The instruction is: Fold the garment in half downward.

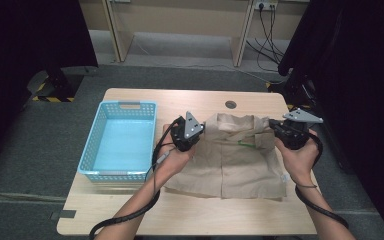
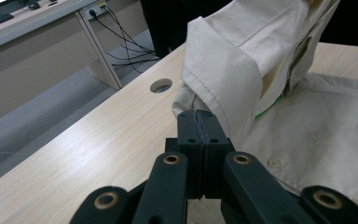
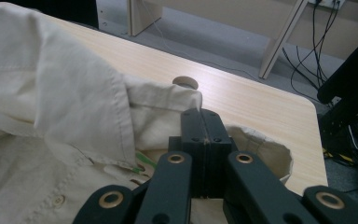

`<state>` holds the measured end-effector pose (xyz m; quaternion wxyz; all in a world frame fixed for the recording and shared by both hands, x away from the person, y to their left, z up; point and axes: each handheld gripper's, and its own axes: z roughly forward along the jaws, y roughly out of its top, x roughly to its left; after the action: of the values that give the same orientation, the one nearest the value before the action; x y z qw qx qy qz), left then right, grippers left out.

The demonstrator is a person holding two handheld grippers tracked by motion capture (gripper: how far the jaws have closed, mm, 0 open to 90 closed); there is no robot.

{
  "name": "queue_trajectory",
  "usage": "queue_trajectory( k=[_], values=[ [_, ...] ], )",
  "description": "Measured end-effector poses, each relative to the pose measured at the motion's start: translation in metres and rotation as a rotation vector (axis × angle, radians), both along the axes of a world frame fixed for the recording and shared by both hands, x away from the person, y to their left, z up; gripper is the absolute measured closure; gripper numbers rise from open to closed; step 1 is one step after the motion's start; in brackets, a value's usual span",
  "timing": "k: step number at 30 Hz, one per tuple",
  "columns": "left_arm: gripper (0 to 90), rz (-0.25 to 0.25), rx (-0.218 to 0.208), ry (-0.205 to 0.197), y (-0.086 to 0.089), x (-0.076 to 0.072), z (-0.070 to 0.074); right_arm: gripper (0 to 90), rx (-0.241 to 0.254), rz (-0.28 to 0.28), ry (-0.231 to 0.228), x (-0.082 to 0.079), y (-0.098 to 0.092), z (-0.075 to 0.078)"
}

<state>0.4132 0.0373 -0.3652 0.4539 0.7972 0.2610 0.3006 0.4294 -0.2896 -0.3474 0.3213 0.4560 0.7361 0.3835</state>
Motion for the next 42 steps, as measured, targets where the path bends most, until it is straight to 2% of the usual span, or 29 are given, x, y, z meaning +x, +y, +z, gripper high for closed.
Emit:
queue_trajectory(
  k=[3,17,19,31,42],
  values=[
    [89.4,-0.007,0.002,-0.005,0.001,-0.006,-0.002,90.0,-0.004,0.005,-0.008,-0.007,0.001,-0.002],
    [89.3,-0.045,0.026,0.019,0.004,-0.028,-0.024,90.0,-0.013,0.032,-0.005,-0.032,0.0,-0.018],
    [89.3,-0.046,0.019,0.024,0.005,-0.031,-0.027,90.0,-0.005,0.036,-0.004,-0.038,0.0,-0.023],
    [89.3,-0.06,0.038,0.043,0.007,-0.044,-0.044,90.0,-0.009,0.052,0.009,-0.059,-0.002,-0.038],
    [89.2,-0.081,0.066,0.066,0.006,-0.055,-0.058,90.0,-0.015,0.067,0.052,-0.073,-0.005,-0.059]
  ],
)
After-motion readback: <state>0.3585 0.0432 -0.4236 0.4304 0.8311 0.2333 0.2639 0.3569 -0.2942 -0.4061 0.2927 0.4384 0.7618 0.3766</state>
